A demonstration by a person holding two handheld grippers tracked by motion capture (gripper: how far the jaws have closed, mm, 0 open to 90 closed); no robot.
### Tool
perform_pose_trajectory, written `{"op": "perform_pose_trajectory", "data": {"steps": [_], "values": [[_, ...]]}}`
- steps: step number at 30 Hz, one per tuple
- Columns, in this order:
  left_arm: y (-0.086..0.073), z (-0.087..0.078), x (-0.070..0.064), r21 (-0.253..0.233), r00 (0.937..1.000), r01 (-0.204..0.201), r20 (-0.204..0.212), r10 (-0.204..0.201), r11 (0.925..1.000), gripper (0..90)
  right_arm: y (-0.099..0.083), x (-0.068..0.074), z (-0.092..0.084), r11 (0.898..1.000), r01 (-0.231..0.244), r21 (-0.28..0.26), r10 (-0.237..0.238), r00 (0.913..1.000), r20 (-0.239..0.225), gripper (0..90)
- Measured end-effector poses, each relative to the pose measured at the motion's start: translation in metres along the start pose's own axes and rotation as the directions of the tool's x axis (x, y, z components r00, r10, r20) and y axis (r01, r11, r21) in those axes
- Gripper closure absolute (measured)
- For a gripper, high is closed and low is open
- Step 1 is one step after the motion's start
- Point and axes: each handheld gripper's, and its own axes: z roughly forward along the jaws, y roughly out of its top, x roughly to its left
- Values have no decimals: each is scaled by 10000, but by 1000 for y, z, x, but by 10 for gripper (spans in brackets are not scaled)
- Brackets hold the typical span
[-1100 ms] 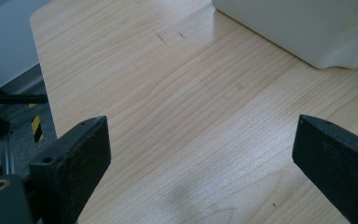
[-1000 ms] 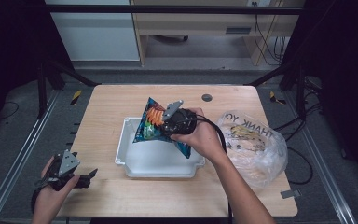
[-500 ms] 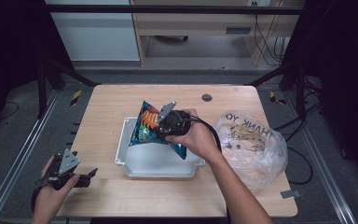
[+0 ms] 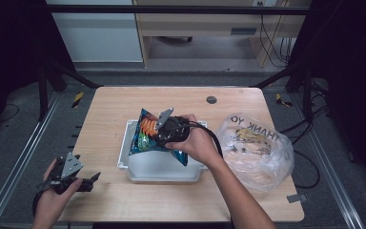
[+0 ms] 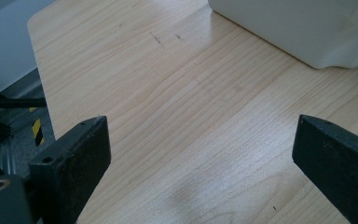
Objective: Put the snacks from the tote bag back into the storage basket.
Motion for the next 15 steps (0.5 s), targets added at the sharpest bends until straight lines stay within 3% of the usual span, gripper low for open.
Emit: {"op": "perform_pose_trajectory", "data": {"steps": [15], "values": [[0,1,0,66,9999,-116,-22,116,9999,39,-1,5,11,9994,231,254,-222,9991,-353,425]]}}
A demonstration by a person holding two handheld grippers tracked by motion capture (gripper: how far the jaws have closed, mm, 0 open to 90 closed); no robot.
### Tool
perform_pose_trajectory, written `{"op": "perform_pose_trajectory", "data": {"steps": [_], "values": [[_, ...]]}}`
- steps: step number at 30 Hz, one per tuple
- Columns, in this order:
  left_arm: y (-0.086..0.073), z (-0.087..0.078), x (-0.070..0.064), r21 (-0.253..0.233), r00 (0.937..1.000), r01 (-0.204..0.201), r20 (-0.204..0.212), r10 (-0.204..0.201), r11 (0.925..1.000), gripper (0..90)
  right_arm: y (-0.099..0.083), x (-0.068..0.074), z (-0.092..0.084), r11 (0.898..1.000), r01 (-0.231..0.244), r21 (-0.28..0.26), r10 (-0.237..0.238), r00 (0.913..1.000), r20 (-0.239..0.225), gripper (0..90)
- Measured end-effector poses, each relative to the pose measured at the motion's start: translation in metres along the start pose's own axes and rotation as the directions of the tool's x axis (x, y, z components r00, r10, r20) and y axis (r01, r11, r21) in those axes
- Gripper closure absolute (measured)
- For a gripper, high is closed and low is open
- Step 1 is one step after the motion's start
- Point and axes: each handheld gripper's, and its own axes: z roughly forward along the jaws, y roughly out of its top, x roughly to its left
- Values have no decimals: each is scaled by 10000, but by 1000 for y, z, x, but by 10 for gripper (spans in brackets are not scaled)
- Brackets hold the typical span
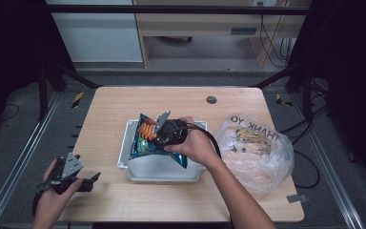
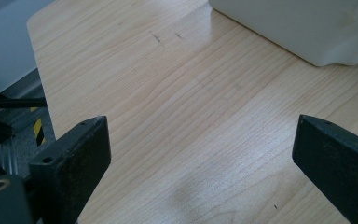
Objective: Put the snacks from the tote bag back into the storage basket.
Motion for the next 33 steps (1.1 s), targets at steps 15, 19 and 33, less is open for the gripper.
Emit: {"op": "perform_pose_trajectory", "data": {"steps": [15,19,33], "values": [[0,1,-1,137,10000,-70,-5,70,9999,39,-2,1,16,9991,170,392,-158,9994,-306,423],[0,1,-1,141,10000,-72,-12,72,9999,38,-4,0,21,9990,129,431,-117,9995,-283,423],[0,1,-1,213,9998,-173,-12,174,9996,38,-4,2,31,9965,273,791,-227,9981,-581,421]]}}
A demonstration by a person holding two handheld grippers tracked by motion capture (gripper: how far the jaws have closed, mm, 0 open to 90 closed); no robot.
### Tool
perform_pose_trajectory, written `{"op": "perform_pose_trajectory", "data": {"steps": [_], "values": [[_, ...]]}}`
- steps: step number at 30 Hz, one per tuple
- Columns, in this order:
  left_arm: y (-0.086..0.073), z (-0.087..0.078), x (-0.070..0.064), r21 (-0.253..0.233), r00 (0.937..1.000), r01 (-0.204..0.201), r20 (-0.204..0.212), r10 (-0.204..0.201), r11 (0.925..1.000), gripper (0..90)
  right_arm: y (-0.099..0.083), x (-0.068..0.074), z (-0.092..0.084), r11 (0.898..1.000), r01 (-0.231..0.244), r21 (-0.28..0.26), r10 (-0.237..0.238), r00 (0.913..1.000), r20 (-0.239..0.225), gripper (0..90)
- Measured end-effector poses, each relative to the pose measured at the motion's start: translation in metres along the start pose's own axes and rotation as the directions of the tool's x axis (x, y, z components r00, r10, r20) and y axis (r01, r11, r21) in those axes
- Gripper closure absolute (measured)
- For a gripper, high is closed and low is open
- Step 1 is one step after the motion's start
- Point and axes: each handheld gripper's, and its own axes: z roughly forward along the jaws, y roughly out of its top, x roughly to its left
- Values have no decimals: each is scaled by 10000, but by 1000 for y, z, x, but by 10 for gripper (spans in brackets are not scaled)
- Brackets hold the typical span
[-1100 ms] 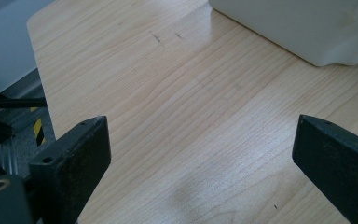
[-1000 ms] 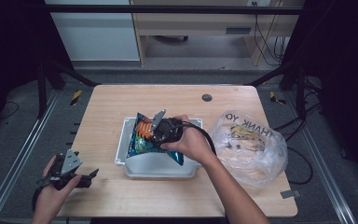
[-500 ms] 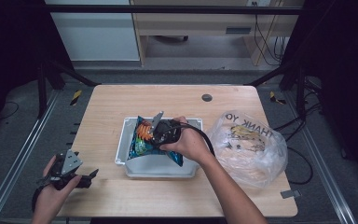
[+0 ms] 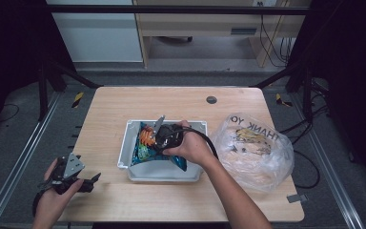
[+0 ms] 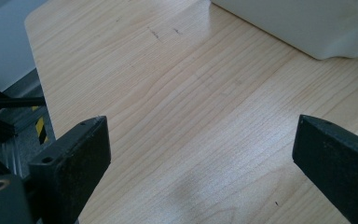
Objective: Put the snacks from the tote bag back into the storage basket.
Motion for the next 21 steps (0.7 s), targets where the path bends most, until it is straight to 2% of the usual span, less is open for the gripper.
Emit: {"op": "perform_pose_trajectory", "data": {"steps": [21], "values": [[0,-1,1,-26,10000,-44,-53,43,10000,38,-10,1,9,9996,-127,245,131,9998,-146,419]]}}
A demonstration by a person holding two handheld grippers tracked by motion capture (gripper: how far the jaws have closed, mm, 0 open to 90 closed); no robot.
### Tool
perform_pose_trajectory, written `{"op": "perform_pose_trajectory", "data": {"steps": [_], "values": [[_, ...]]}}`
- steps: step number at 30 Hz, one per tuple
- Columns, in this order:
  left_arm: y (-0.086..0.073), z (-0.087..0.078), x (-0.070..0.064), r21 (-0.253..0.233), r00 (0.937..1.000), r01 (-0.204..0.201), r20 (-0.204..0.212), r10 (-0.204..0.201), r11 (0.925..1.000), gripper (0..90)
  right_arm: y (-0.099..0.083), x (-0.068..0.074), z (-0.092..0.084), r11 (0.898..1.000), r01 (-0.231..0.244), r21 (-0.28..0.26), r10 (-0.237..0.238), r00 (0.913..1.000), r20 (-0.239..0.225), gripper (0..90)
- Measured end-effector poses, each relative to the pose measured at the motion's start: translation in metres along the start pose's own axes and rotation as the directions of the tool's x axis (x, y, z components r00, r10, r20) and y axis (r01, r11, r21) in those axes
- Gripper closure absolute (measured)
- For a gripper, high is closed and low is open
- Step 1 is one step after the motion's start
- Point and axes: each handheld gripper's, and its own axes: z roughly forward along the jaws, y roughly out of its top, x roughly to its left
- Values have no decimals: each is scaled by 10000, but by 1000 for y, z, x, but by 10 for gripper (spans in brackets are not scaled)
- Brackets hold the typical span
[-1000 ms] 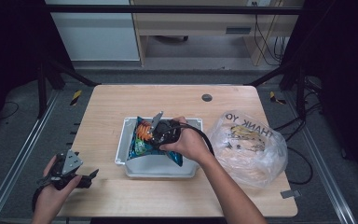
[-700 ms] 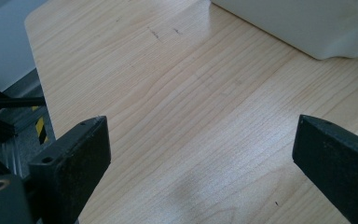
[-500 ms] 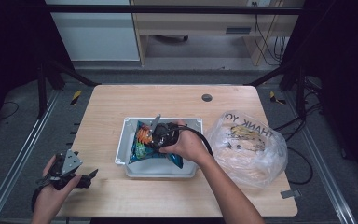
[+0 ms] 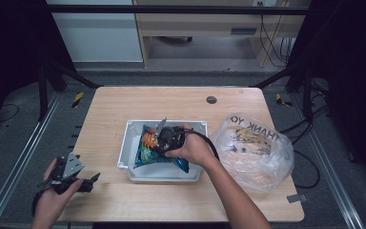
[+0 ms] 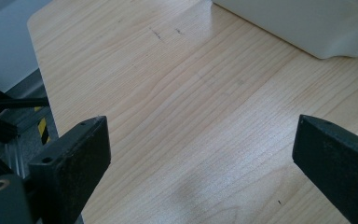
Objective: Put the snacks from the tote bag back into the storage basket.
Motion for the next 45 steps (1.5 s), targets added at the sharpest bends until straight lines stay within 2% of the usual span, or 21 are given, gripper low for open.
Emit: {"op": "perform_pose_trajectory", "data": {"steps": [25,32,33,37,45], "values": [[1,1,-2,147,9997,-222,91,221,9996,38,2,1,5,10000,-54,50,54,10000,-2,388],[1,1,-3,178,9996,-268,118,266,9995,37,5,2,7,9997,-244,-32,244,9997,101,306],[0,1,-3,224,9996,-272,116,269,9994,37,6,3,7,9995,-324,-6,324,9993,193,253],[-1,0,-3,247,9996,-287,55,286,9993,37,5,6,4,9990,-440,-113,445,9978,493,199],[-2,0,-3,312,9998,-178,107,175,9994,36,3,11,2,9981,-608,-61,611,9959,671,147]]}}
